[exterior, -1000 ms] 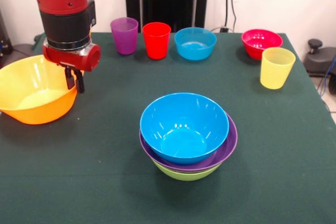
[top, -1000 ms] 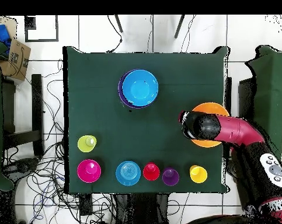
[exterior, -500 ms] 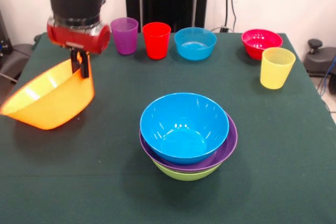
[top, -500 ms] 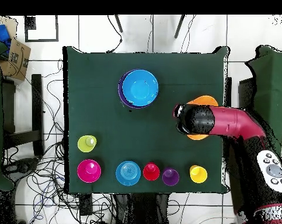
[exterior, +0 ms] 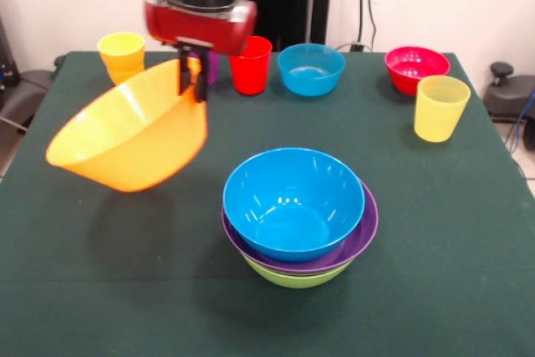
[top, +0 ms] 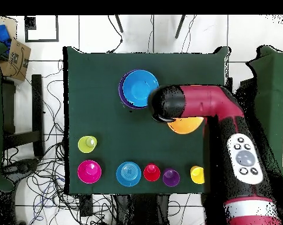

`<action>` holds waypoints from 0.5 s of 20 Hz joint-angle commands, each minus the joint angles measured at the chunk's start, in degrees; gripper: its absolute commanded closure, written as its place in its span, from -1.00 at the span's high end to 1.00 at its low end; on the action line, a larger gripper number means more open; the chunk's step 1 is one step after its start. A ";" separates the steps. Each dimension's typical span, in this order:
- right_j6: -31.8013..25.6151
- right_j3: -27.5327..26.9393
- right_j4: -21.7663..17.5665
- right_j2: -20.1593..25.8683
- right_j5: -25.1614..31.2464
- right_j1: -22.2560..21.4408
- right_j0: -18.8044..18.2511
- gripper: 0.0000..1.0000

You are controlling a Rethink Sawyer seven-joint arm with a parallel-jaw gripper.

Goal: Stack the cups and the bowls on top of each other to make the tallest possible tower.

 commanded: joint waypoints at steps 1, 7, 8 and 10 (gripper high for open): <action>4.77 -10.50 -2.18 -1.64 4.36 6.60 6.85 -1.00; 10.36 -13.29 -3.46 -5.71 0.74 10.06 13.13 -1.00; 11.61 -13.60 -3.40 -6.47 0.43 10.41 14.38 -1.00; 13.63 -13.70 -3.01 -7.92 -0.96 11.30 16.28 -1.00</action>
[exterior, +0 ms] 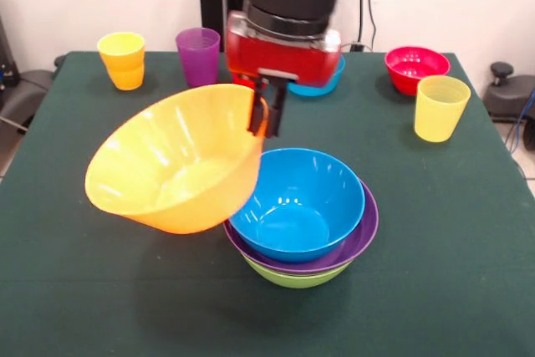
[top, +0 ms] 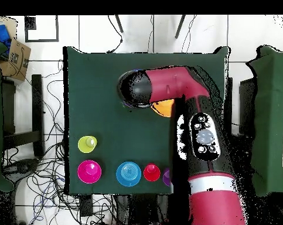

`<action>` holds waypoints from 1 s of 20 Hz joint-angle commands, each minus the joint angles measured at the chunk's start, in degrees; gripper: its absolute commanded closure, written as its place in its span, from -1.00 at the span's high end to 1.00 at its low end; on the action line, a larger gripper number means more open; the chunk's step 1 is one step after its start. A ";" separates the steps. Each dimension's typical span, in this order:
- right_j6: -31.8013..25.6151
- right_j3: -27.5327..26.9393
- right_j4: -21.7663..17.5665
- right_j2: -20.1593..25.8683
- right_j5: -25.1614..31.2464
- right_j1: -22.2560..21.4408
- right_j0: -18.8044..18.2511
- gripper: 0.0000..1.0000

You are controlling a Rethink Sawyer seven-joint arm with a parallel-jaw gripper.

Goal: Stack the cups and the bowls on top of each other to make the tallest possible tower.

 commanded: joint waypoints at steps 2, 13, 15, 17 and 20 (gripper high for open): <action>14.36 -5.86 -2.49 -6.24 -1.98 7.84 7.70 -1.00; 8.71 -9.49 0.33 -9.08 0.31 8.65 9.29 -1.00; 8.78 -9.39 0.83 -9.56 0.64 8.65 9.63 -1.00; 9.46 -8.57 1.45 -10.07 -0.06 8.73 9.90 -1.00; 10.16 -7.08 1.57 -11.36 -1.02 7.91 10.88 -1.00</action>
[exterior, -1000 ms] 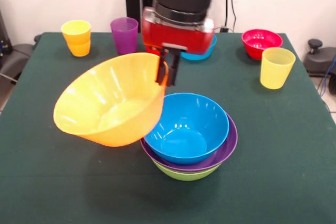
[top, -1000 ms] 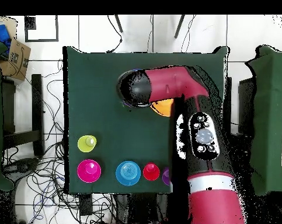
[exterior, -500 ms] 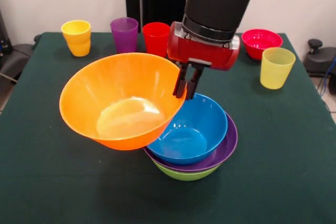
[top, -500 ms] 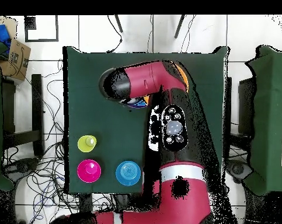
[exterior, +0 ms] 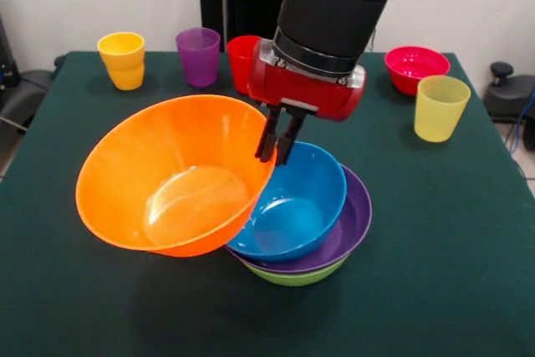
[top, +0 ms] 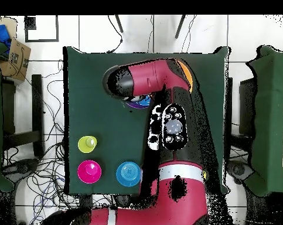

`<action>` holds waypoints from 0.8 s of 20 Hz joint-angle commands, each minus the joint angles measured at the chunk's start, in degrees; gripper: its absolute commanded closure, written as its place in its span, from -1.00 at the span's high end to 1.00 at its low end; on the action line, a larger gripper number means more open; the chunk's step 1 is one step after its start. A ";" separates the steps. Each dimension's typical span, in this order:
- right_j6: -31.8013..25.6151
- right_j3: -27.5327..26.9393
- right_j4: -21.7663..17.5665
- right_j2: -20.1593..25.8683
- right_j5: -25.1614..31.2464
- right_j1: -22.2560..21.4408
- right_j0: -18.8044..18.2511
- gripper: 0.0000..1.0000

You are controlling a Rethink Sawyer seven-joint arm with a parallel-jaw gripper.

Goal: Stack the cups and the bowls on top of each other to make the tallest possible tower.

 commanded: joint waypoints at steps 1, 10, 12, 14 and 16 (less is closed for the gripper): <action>9.30 1.98 0.40 -1.82 -0.85 1.52 2.53 -1.00; 14.17 8.16 3.58 -8.42 5.32 -5.95 10.21 -1.00; 13.32 7.66 5.36 -8.94 9.34 -7.08 11.08 -1.00; 12.42 7.62 6.97 -9.17 11.23 -7.64 11.31 -1.00; 13.21 8.31 9.06 -10.00 14.70 -9.15 12.65 -1.00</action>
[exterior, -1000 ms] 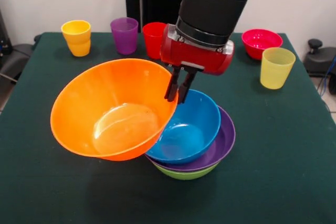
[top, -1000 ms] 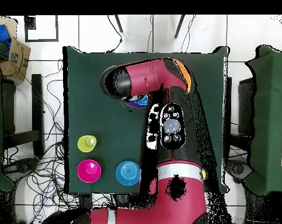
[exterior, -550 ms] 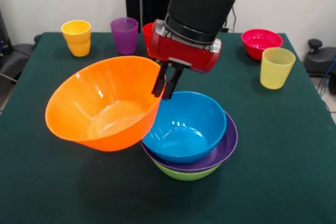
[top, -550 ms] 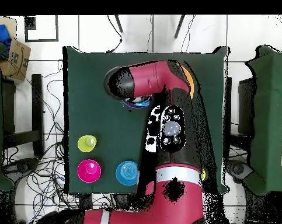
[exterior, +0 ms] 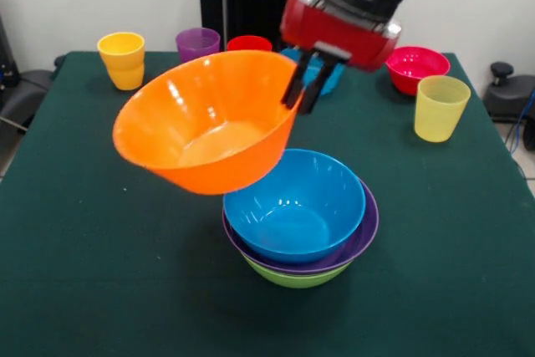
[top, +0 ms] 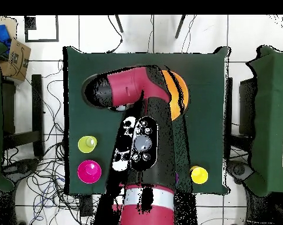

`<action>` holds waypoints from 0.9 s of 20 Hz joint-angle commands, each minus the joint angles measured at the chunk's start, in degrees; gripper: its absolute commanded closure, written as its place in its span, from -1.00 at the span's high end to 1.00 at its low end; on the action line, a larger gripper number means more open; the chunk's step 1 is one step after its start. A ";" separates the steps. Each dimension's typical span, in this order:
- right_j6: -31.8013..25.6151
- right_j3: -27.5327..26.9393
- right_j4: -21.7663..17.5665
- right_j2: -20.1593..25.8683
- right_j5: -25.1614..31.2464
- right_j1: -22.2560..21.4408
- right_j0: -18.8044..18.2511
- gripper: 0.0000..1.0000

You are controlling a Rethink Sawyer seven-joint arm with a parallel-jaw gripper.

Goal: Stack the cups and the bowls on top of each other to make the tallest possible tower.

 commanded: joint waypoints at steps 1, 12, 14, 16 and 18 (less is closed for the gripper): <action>11.24 4.72 5.78 -1.76 15.42 -6.32 5.01 -1.00; 9.06 1.19 7.93 -3.00 17.34 -4.44 6.09 -1.00; 8.59 1.42 7.34 -3.10 14.35 -3.41 5.62 -1.00; 7.49 2.95 7.66 -2.47 10.79 -2.85 4.18 -1.00; 6.93 3.81 7.49 -2.43 9.35 -2.94 3.71 -1.00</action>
